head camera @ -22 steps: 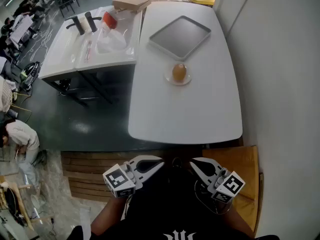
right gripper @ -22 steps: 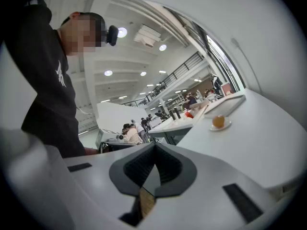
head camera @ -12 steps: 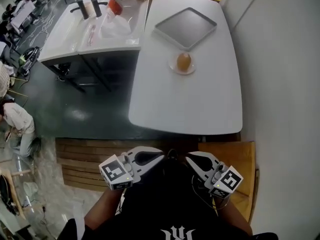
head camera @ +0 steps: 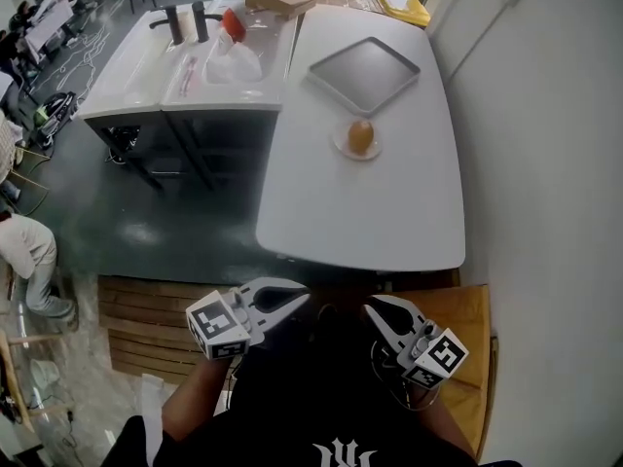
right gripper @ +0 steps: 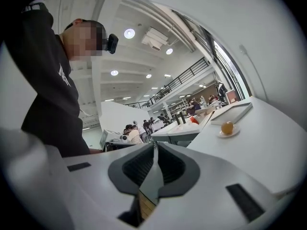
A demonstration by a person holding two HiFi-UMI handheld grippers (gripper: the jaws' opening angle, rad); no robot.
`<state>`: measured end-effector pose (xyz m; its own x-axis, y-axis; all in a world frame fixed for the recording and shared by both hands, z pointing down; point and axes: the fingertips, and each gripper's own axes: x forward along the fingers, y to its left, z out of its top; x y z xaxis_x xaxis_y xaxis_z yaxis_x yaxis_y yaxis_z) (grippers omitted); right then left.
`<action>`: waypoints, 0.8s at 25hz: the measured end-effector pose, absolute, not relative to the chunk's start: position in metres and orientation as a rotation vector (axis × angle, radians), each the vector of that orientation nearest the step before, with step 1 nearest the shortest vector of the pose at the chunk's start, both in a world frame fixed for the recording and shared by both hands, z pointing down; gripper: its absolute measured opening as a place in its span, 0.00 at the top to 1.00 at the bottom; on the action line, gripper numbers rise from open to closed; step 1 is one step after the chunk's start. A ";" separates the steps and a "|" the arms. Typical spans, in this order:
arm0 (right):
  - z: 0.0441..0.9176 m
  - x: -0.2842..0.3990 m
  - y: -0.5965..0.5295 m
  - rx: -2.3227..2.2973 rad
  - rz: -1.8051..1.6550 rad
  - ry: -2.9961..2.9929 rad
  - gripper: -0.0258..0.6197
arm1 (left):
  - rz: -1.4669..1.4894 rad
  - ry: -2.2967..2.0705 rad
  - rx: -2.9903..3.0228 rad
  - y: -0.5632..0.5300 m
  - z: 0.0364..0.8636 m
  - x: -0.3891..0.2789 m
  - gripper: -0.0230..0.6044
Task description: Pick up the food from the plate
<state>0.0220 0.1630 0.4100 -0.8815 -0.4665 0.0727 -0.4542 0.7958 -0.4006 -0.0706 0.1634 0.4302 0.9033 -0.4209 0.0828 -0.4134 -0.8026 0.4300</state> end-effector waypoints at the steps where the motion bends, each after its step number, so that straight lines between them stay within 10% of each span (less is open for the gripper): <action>1: 0.409 0.020 0.161 -0.767 -0.626 2.955 0.95 | -0.026 -0.602 2.630 0.162 0.430 -0.073 0.96; 20: 0.378 0.044 0.108 -0.832 -0.561 2.939 0.95 | 0.017 -0.461 2.613 0.113 0.420 -0.038 0.96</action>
<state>0.0438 0.1076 0.3777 -0.8560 -0.5133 0.0623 -0.5001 0.7913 -0.3518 -0.0385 0.1130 0.4201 0.9431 -0.3192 0.0936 -0.3253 -0.8261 0.4601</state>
